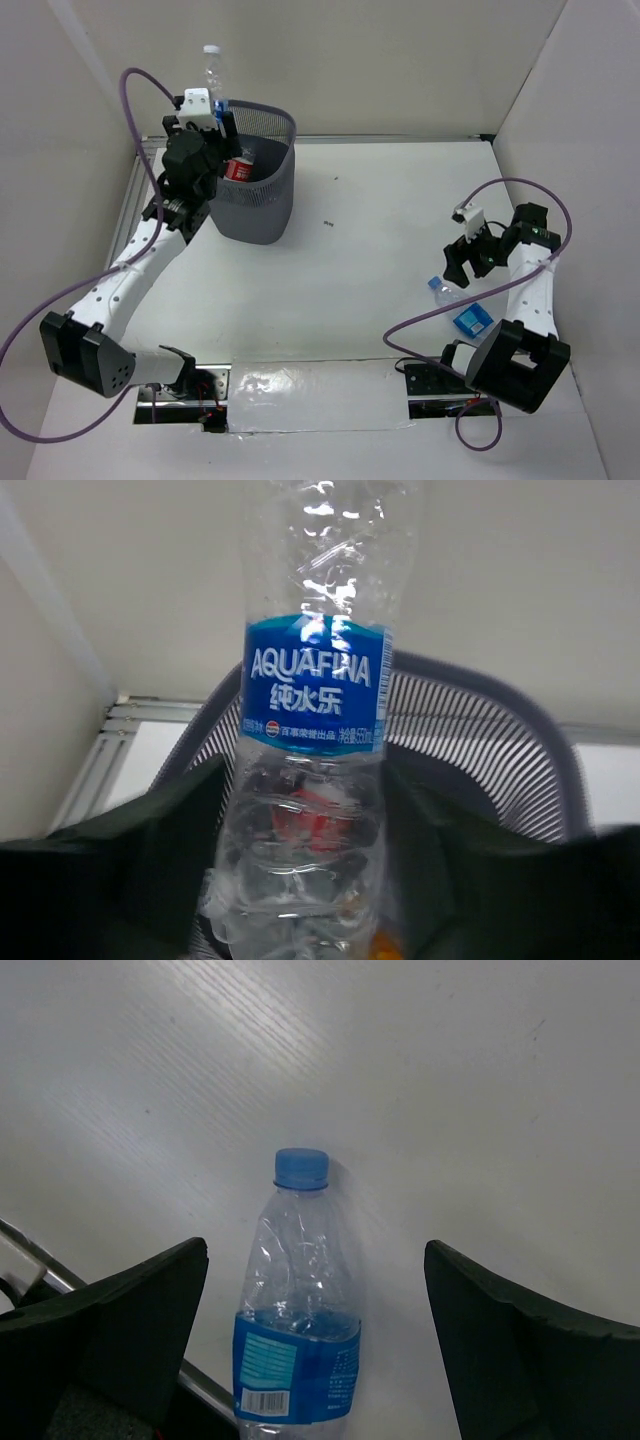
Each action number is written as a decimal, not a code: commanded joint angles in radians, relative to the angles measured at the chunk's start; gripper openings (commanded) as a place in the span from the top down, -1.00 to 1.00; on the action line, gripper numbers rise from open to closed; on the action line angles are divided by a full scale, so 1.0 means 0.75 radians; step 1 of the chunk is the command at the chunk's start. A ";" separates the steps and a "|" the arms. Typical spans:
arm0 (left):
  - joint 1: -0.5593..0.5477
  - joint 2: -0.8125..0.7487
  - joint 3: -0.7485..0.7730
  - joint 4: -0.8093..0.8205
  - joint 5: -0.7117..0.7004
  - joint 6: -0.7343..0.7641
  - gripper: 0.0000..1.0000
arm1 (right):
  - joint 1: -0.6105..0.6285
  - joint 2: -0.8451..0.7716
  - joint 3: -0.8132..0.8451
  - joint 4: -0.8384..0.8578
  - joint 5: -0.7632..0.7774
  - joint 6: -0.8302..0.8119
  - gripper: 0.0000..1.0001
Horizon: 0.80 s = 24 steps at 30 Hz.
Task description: Put the plastic bottles in the bin
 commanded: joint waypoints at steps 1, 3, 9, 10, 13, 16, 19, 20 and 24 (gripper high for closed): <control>-0.012 0.034 0.044 0.117 -0.078 0.002 -0.80 | 0.009 -0.022 -0.032 -0.038 0.125 -0.014 -0.92; -0.012 0.034 0.062 0.077 -0.062 -0.035 -1.00 | 0.009 -0.022 -0.089 -0.038 0.196 -0.014 -0.92; -0.183 -0.064 0.142 -0.016 -0.038 -0.035 -1.00 | 0.037 -0.090 -0.298 0.166 0.344 0.081 -0.92; -0.224 -0.092 0.142 -0.064 0.017 -0.035 -1.00 | 0.037 -0.090 -0.318 0.191 0.372 0.104 -0.92; -0.422 -0.229 0.053 -0.102 0.132 -0.035 -1.00 | 0.103 -0.059 -0.396 0.310 0.456 0.218 -0.92; -0.637 -0.345 -0.139 -0.130 0.159 -0.080 -1.00 | 0.172 -0.022 -0.458 0.426 0.562 0.321 -0.89; -0.842 -0.421 -0.348 -0.163 0.018 -0.151 -1.00 | 0.232 0.007 -0.470 0.490 0.618 0.358 -0.71; -0.875 -0.470 -0.403 -0.163 0.006 -0.206 -1.00 | 0.244 0.021 -0.482 0.490 0.640 0.370 -0.67; -1.046 -0.518 -0.606 -0.255 -0.109 -0.388 -1.00 | 0.299 0.054 -0.497 0.523 0.669 0.370 -0.08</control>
